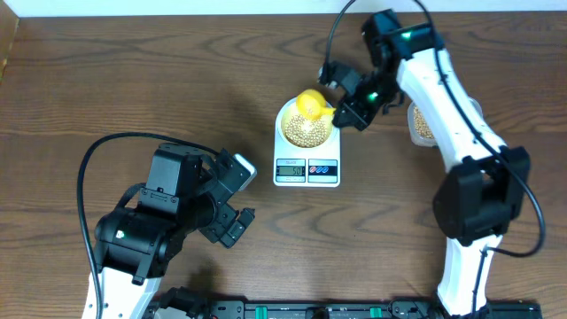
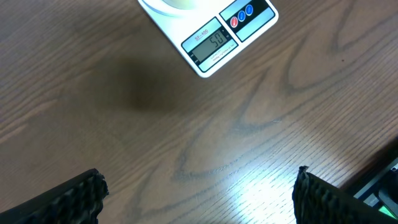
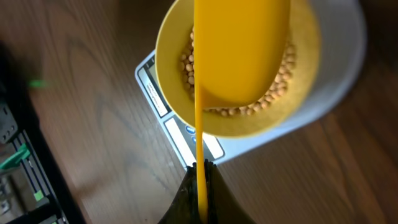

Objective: Scoop item into bowl and weigh 50g on scale
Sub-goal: 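Hold the tilted yellow scoop over the bowl to pour remaining soybeans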

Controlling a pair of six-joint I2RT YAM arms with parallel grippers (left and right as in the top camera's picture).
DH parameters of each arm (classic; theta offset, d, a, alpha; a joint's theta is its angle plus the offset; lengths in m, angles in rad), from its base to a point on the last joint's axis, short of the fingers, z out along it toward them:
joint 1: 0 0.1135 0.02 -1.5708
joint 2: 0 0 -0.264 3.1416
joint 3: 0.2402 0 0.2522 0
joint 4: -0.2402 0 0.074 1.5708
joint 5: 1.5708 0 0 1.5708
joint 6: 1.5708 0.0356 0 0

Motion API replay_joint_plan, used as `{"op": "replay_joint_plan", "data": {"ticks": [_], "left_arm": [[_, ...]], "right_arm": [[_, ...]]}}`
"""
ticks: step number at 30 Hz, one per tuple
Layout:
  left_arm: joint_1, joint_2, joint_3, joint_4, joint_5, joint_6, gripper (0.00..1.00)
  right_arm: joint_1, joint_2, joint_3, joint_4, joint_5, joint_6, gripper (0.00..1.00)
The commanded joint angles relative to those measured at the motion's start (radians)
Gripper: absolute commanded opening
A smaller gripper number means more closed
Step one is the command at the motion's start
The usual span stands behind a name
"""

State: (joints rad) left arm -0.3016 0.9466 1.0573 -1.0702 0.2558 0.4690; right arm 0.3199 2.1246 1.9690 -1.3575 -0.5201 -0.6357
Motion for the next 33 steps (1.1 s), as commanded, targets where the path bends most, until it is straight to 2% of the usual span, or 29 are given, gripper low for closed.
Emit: {"op": "replay_joint_plan", "data": {"ticks": [1, 11, 33], "left_arm": [[0.006, 0.000, 0.031, -0.002, -0.006, 0.005, 0.98], [0.006, 0.000, 0.032, -0.002, -0.006, 0.006, 0.98], [0.006, 0.000, 0.032, -0.002, -0.006, 0.006, 0.98]], "right_arm": [[0.028, 0.040, 0.010, 0.013, 0.026, 0.010, 0.01], [0.048, 0.068, 0.010, 0.088, 0.217, 0.074, 0.01], [0.014, 0.068, 0.010, 0.124, 0.229, 0.101, 0.01]]}}
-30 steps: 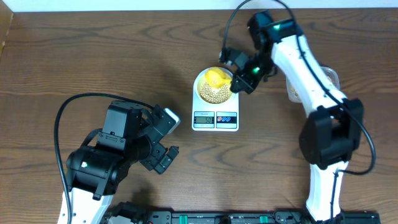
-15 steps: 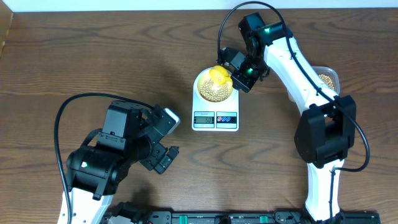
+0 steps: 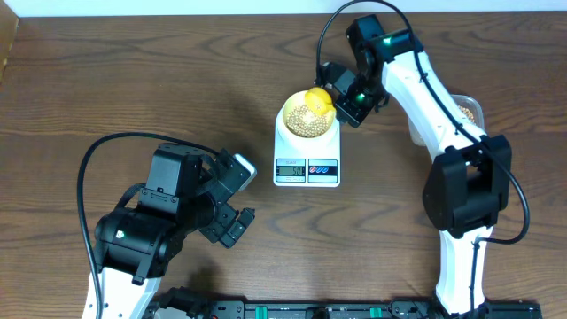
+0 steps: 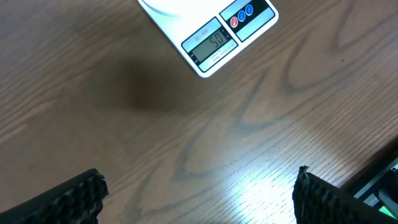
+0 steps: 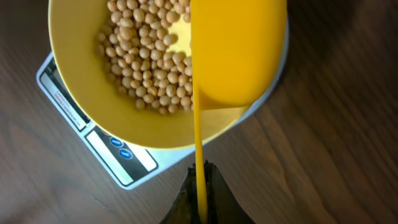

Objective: Scoop item into bowl and weigh 50g on scale
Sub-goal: 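Hold the tilted yellow scoop over the bowl to pour remaining soybeans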

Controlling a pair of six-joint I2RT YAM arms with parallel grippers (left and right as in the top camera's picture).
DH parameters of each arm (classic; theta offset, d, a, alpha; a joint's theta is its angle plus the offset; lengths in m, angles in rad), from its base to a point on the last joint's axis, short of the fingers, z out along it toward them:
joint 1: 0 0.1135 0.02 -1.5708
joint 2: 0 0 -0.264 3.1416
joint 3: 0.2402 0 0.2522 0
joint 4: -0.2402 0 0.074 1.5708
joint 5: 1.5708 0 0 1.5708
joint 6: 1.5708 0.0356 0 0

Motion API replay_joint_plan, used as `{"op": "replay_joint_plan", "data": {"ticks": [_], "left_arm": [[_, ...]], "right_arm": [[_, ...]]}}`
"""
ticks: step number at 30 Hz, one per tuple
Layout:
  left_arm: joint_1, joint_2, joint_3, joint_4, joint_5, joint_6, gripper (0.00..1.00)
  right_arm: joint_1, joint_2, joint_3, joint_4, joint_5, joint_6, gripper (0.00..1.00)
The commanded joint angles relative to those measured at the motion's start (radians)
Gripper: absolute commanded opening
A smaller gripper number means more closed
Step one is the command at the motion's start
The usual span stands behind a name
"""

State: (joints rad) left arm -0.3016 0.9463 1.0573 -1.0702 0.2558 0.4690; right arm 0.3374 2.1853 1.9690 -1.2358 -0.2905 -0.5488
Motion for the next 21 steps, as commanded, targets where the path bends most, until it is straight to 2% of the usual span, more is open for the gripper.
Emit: {"op": "replay_joint_plan", "data": {"ticks": [1, 14, 21], "left_arm": [[0.006, 0.000, 0.032, -0.002, -0.006, 0.006, 0.98], [0.006, 0.000, 0.032, -0.002, -0.006, 0.006, 0.98], [0.006, 0.000, 0.031, -0.002, -0.006, 0.006, 0.98]], "right_arm": [[-0.003, 0.008, 0.010, 0.002, -0.001, 0.014, 0.01], [-0.003, 0.004, 0.011, -0.059, -0.070, 0.013, 0.01], [-0.003, -0.005, 0.011, -0.071, -0.174, 0.013, 0.01]]}}
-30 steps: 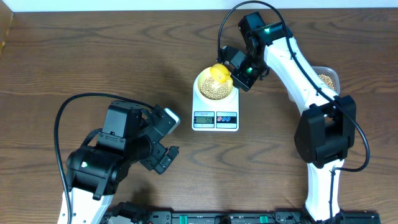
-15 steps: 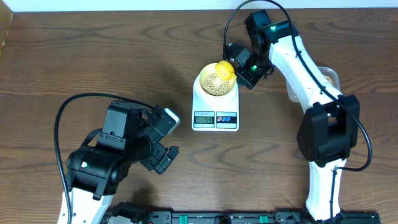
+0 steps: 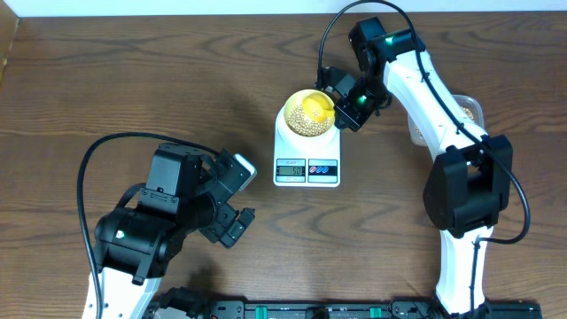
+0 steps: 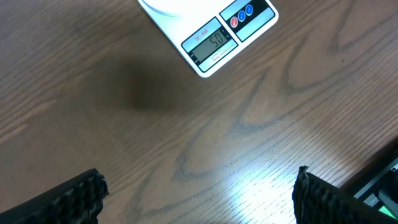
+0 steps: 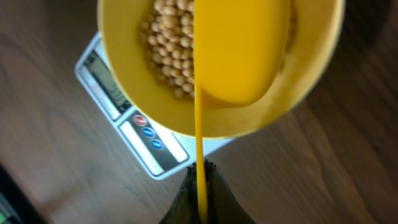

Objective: Scoop item into bowl and weigh 50g on scale
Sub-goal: 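Hold the tilted yellow scoop over the bowl to pour remaining soybeans, then lift the empty scoop away from the bowl toward the soybean tub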

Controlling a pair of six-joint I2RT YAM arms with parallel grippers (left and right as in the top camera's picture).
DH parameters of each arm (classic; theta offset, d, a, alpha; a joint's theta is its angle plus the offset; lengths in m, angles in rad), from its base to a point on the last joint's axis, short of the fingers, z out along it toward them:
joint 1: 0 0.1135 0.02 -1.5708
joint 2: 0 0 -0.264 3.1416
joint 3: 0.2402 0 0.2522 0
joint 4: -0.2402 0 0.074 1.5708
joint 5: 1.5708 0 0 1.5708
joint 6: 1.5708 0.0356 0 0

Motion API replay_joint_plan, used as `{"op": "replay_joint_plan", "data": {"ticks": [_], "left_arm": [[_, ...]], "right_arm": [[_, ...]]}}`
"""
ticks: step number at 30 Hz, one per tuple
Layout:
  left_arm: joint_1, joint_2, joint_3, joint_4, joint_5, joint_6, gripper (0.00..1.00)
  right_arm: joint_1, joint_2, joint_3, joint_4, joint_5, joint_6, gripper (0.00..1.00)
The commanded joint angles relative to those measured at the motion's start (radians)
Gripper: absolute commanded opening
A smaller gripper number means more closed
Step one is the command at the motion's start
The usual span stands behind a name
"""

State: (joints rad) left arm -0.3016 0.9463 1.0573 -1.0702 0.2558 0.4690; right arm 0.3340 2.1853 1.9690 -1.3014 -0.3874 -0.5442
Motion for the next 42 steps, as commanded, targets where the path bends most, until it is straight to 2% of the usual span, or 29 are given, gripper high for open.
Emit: {"op": "replay_joint_plan", "data": {"ticks": [1, 13, 18, 23, 28, 32, 36, 42], "left_arm": [[0.006, 0.000, 0.031, -0.002, -0.006, 0.005, 0.98], [0.006, 0.000, 0.032, -0.002, -0.006, 0.006, 0.98], [0.006, 0.000, 0.032, -0.002, -0.006, 0.006, 0.98], [0.006, 0.000, 0.031, -0.002, -0.006, 0.006, 0.98], [0.006, 0.000, 0.031, -0.002, -0.006, 0.006, 0.98], [0.006, 0.000, 0.031, -0.002, -0.006, 0.005, 0.98], [0.006, 0.000, 0.032, -0.002, -0.006, 0.006, 0.98], [0.006, 0.000, 0.031, -0.002, -0.006, 0.006, 0.98]], "right_arm": [[0.000, -0.008, 0.011, -0.006, -0.080, 0.008, 0.01], [-0.031, -0.069, 0.013, -0.042, -0.162, 0.009, 0.01], [-0.100, -0.110, 0.013, -0.090, -0.246, 0.009, 0.01], [-0.219, -0.148, 0.013, -0.159, -0.238, 0.008, 0.01], [-0.355, -0.164, 0.013, -0.239, -0.118, 0.009, 0.01], [-0.470, -0.165, 0.013, -0.277, 0.079, 0.051, 0.02], [-0.501, -0.165, 0.013, -0.277, 0.240, 0.101, 0.02], [-0.465, -0.165, 0.013, -0.274, 0.472, 0.240, 0.02]]}}
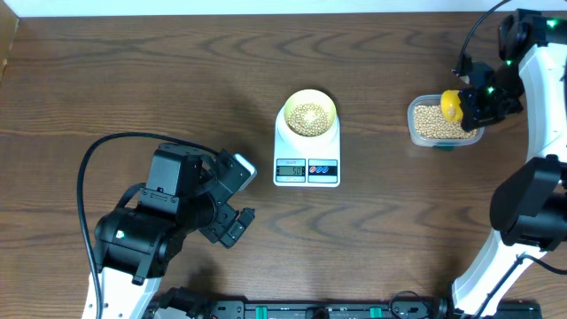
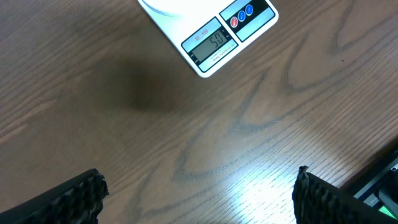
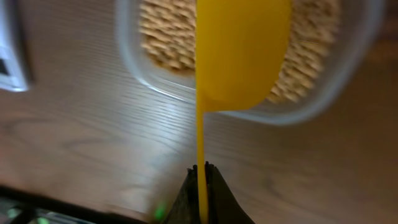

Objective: Scoop item into bowl and weigh 50g on scale
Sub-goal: 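Lift the empty scoop away from the bowl toward the soybean tub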

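Note:
A yellow bowl (image 1: 308, 113) holding soybeans sits on the white scale (image 1: 306, 163) at mid-table; its display (image 2: 212, 43) reads about 50. My right gripper (image 1: 479, 100) is shut on the handle of a yellow scoop (image 3: 239, 50), which hangs over the clear container of soybeans (image 1: 436, 124) at the right. My left gripper (image 2: 199, 193) rests open low over bare table, well left and forward of the scale.
The scale has red and blue buttons (image 2: 240, 15) beside the display. Dark rails run along the table's front edge (image 1: 301, 310). The left arm's black cable (image 1: 93, 159) loops over the table at the left.
My right gripper has gone with the scoop from above the bowl on the scale to above the bean container at the right. The left arm has not moved.
The right gripper held the scoop tipped over the yellow bowl on the scale at all three earlier moments, shifting slightly over it, with the display near 50. Now the scoop is over the bean container. The left gripper stayed open and still.

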Controlling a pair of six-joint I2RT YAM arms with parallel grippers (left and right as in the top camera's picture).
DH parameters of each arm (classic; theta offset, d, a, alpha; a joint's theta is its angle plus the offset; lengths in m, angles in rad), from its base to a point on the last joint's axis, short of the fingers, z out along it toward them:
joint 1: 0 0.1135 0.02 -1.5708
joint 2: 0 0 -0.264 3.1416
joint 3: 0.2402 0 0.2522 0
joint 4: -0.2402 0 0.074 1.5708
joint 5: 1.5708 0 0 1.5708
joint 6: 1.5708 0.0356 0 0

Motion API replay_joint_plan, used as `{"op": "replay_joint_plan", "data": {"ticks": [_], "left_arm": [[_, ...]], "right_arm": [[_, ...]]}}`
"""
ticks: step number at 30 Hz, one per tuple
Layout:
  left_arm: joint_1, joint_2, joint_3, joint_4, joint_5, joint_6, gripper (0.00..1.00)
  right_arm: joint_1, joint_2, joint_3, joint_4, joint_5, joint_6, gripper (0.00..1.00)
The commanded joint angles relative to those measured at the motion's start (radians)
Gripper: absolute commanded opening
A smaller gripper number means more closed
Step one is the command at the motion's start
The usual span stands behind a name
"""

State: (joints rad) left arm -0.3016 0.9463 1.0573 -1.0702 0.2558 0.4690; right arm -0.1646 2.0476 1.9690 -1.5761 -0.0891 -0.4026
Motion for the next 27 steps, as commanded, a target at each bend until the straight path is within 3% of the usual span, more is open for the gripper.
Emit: {"op": "replay_joint_plan", "data": {"ticks": [1, 7, 16, 19, 20, 23, 27], "left_arm": [[0.006, 0.000, 0.031, -0.002, -0.006, 0.006, 0.98], [0.006, 0.000, 0.031, -0.002, -0.006, 0.006, 0.98], [0.006, 0.000, 0.032, -0.002, -0.006, 0.006, 0.98], [0.006, 0.000, 0.031, -0.002, -0.006, 0.006, 0.98], [0.006, 0.000, 0.032, -0.002, -0.006, 0.006, 0.98], [0.006, 0.000, 0.032, -0.002, -0.006, 0.006, 0.98], [0.006, 0.000, 0.032, -0.002, -0.006, 0.006, 0.98]], "right_arm": [[0.057, -0.027, 0.013, 0.001, 0.222, 0.116, 0.02], [0.157, -0.027, 0.013, -0.005, 0.494, 0.239, 0.01], [0.228, -0.027, 0.013, -0.035, 0.629, 0.333, 0.01], [0.234, -0.030, 0.013, -0.055, 0.536, 0.354, 0.01], [0.233, -0.039, 0.013, -0.071, 0.375, 0.352, 0.01], [0.230, -0.061, 0.013, -0.073, 0.176, 0.333, 0.01], [0.230, -0.121, 0.013, -0.058, 0.008, 0.326, 0.01]]}}
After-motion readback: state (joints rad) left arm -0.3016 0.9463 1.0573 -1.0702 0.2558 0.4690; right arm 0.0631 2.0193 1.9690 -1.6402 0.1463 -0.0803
